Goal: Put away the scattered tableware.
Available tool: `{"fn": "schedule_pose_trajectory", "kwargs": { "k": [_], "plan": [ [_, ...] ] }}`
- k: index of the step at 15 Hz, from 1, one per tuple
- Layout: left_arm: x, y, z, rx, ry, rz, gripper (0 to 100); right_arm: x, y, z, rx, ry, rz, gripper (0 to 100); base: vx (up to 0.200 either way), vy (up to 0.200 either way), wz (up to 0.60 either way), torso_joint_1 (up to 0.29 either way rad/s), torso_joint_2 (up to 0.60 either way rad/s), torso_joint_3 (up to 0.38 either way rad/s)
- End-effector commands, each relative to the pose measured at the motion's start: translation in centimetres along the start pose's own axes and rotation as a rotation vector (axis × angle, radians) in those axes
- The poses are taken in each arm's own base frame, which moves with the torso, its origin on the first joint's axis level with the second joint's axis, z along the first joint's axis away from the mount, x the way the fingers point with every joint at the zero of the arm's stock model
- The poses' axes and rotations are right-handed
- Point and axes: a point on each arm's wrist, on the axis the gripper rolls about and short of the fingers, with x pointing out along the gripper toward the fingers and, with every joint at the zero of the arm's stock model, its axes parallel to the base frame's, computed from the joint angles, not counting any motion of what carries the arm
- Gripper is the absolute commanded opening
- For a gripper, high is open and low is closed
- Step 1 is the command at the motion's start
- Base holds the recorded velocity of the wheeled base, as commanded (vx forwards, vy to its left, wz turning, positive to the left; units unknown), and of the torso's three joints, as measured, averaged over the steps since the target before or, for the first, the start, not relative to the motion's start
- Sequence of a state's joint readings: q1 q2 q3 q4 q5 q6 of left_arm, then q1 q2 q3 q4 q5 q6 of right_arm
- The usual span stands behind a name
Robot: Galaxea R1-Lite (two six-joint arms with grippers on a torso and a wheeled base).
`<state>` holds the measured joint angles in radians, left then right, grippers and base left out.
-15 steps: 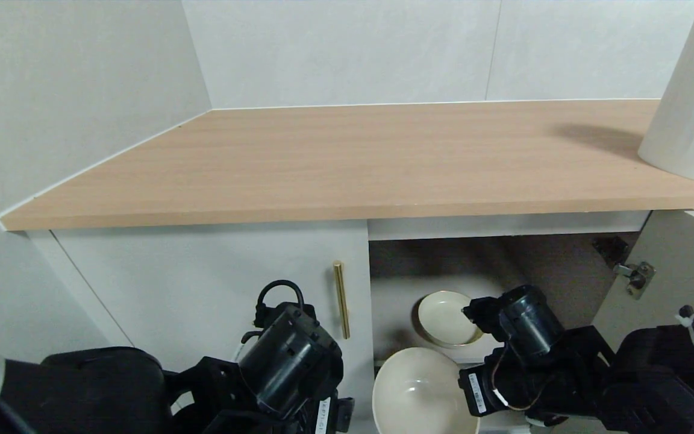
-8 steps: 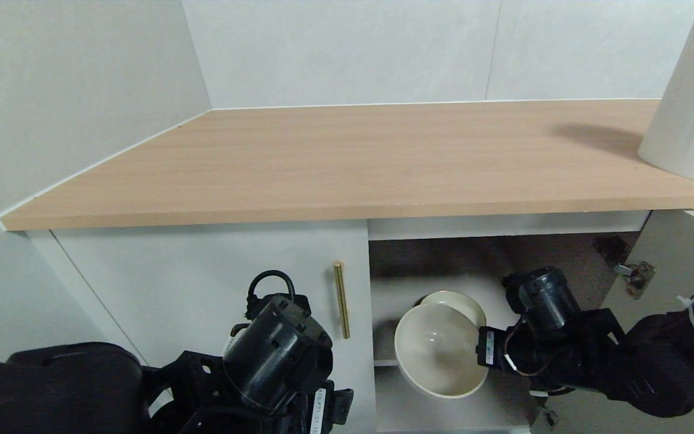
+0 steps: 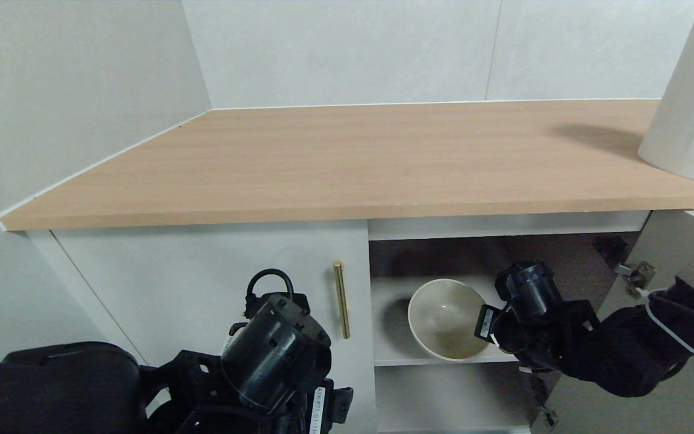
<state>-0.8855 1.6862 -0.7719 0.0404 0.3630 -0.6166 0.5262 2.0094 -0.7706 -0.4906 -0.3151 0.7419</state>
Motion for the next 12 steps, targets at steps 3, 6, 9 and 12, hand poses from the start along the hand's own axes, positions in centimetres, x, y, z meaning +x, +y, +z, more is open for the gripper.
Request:
{"fn": "schedule_pose_trajectory", "kwargs": {
  "k": [3, 6, 9, 12],
  "plan": [
    [0.1, 0.0, 0.0, 0.001, 0.003, 0.003, 100, 1.7, 0.3, 0.0, 0.014, -0.005, -0.024, 0, 0.000, 0.000, 0.00, 0.000, 0.00, 0.000],
    [0.3, 0.0, -0.1, 0.003, 0.007, 0.006, 100, 3.2, -0.3, 0.7, 0.035, -0.040, -0.078, 0, 0.000, 0.000, 0.00, 0.000, 0.00, 0.000],
    [0.3, 0.0, -0.1, 0.003, 0.007, 0.006, 100, 4.0, -0.6, 1.4, 0.098, -0.061, -0.093, 0, 0.000, 0.000, 0.00, 0.000, 0.00, 0.000],
    [0.3, 0.0, -0.1, 0.003, 0.007, 0.006, 100, 4.6, -1.0, 1.7, 0.111, -0.064, -0.108, 0, 0.000, 0.000, 0.00, 0.000, 0.00, 0.000]
  ]
}}
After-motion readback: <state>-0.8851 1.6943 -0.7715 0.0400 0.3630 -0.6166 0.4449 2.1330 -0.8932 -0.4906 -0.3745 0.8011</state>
